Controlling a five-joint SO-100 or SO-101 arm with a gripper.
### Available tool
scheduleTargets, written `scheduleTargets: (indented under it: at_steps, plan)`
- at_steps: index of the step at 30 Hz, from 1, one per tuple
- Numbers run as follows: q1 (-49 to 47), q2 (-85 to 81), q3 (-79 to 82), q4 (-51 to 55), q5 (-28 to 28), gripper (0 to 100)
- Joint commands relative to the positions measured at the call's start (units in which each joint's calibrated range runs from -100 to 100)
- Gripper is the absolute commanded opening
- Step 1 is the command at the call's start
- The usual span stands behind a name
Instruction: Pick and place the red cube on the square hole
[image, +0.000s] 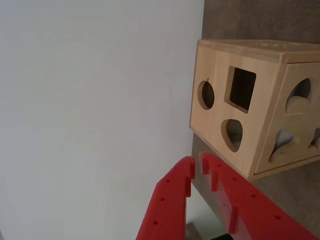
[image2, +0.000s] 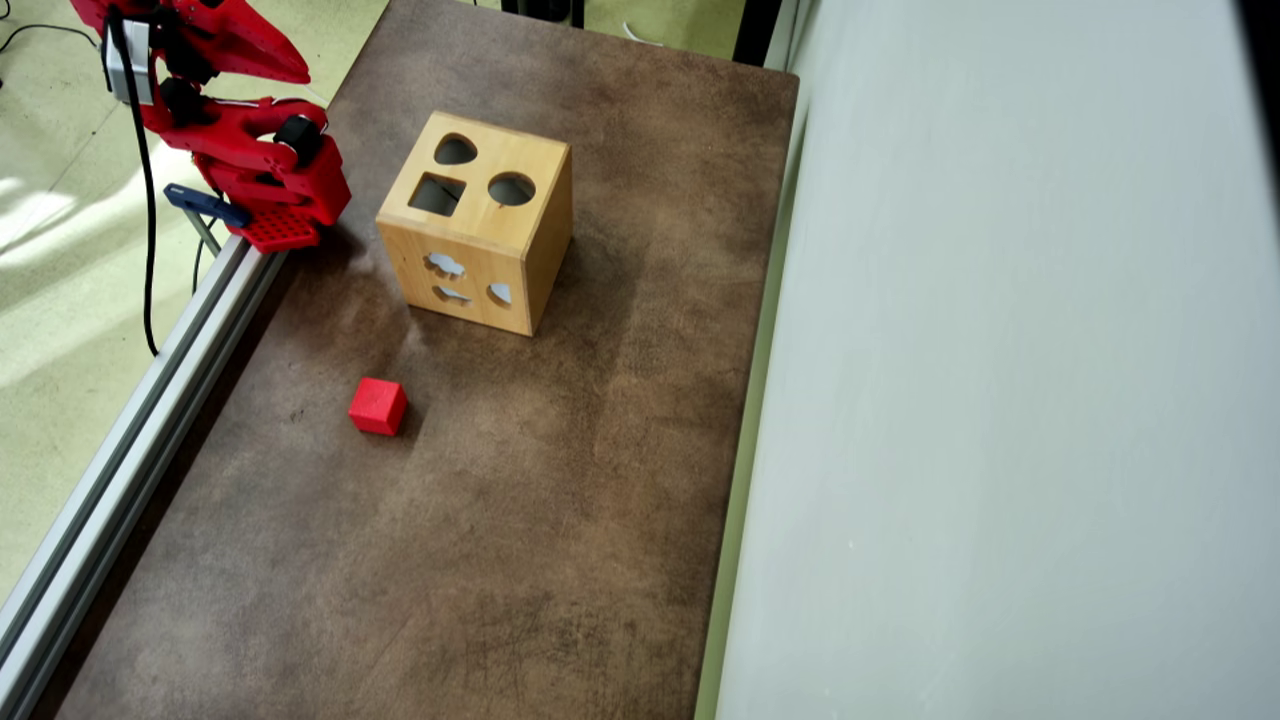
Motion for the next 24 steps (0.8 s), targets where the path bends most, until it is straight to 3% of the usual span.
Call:
scheduleTargets:
  at_steps: [1, 11, 24]
  plan:
    - [-0.3, 1.1, -1.1, 0.7, 0.0, 3]
    - [0.3, 8.6, -2.9, 0.7, 0.3, 3]
    - [1.9, 31.9, -25.7, 0.7, 0.4, 3]
